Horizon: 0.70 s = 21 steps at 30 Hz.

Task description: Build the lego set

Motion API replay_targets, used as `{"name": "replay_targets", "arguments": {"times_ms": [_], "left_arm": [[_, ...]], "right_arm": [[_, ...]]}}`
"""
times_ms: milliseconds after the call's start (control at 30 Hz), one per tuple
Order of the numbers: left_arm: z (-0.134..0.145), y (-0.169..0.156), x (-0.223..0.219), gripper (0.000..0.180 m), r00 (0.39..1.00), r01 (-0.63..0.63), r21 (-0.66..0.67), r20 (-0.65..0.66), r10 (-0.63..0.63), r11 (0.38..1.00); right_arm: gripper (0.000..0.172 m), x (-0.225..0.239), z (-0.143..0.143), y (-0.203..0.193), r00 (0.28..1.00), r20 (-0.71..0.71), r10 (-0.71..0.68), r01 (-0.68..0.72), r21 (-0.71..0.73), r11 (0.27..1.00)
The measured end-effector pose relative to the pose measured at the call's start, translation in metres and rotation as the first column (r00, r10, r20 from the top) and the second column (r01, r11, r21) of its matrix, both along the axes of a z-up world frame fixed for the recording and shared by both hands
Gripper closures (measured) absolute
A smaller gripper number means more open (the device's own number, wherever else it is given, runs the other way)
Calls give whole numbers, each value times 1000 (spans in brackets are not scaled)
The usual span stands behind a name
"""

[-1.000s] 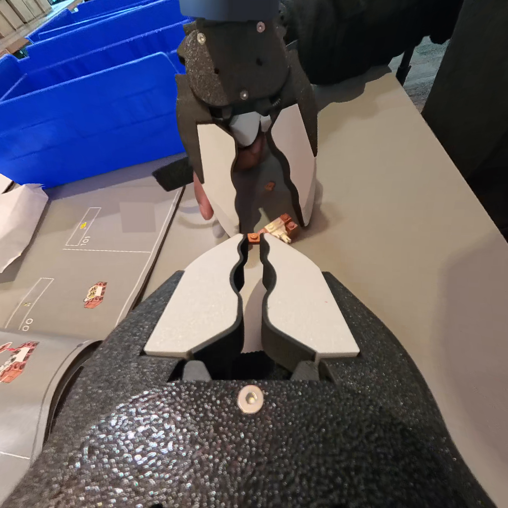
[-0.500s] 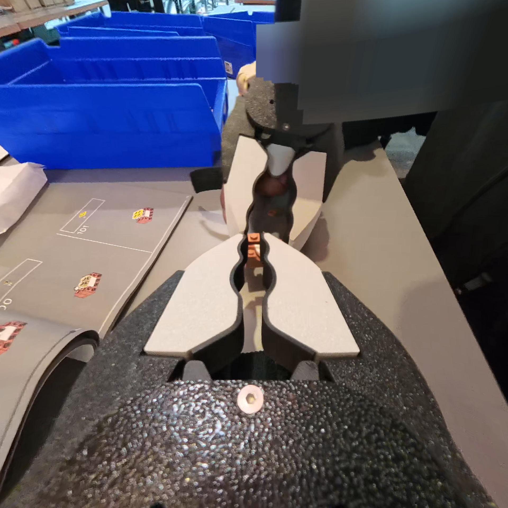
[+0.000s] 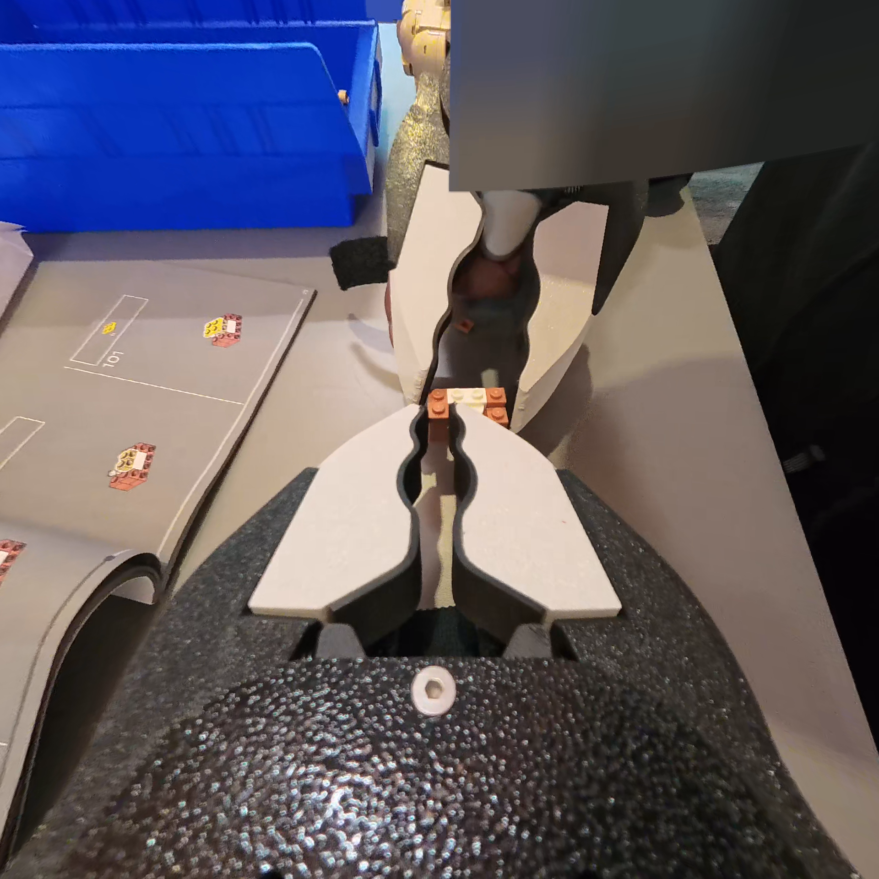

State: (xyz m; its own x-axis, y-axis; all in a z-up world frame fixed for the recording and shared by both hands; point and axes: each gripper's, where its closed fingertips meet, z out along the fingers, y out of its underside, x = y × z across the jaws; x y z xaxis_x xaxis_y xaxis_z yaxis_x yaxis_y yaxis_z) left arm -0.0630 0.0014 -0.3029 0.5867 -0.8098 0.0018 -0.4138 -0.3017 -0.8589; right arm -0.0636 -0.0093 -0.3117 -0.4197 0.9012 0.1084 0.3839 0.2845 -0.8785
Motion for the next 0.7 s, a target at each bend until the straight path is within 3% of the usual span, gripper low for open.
{"name": "replay_targets", "arguments": {"times_ms": [700], "left_arm": [[10, -7, 1, 173, 997, 44, -54, 62, -41, 998]], "right_arm": [[137, 0, 11, -8, 995, -91, 39, -39, -3, 999]]}}
